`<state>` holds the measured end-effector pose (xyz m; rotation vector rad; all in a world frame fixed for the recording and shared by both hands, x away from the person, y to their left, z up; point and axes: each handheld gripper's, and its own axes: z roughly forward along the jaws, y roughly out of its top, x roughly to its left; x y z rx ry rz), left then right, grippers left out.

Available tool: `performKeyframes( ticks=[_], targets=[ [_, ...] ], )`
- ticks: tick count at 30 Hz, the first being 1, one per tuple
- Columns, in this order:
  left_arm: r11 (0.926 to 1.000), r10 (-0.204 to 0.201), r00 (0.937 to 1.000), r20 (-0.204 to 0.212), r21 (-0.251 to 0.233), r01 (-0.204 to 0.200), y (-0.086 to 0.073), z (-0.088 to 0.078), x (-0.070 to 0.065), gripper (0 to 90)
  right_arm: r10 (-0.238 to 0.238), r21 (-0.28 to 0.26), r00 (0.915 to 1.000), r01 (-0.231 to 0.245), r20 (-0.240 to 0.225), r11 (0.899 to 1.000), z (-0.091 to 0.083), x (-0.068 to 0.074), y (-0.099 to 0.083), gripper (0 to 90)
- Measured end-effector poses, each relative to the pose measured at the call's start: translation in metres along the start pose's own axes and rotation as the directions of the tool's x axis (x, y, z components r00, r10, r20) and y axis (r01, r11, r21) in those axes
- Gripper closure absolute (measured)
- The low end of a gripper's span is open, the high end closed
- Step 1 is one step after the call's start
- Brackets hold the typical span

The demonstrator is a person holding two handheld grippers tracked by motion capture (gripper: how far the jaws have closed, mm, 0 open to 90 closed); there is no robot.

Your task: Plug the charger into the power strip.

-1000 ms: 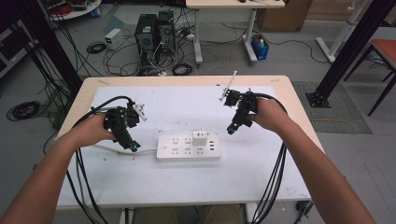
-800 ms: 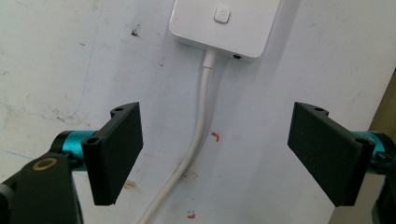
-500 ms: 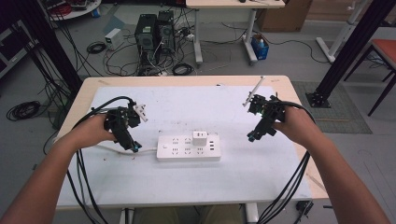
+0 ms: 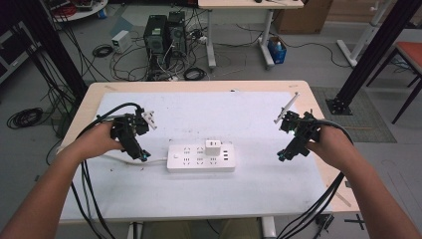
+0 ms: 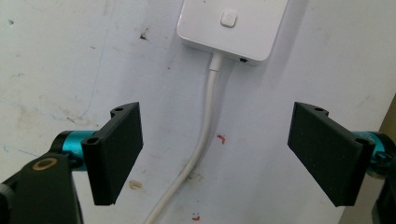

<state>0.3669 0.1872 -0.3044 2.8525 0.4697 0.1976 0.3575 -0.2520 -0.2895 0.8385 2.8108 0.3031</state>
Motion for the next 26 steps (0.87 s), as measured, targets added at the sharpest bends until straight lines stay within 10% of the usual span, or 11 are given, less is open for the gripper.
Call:
performKeyframes(
  ticks=[26],
  targets=[
    [1.0000,-0.007,1.0000,-0.003,0.000,0.007,-0.0011,0.0010,-0.0051,18.2,0.014,-0.003,0.9998,-0.014,-0.013,1.000,0.0099,0.0042,-0.0020,0.9]
  ],
)
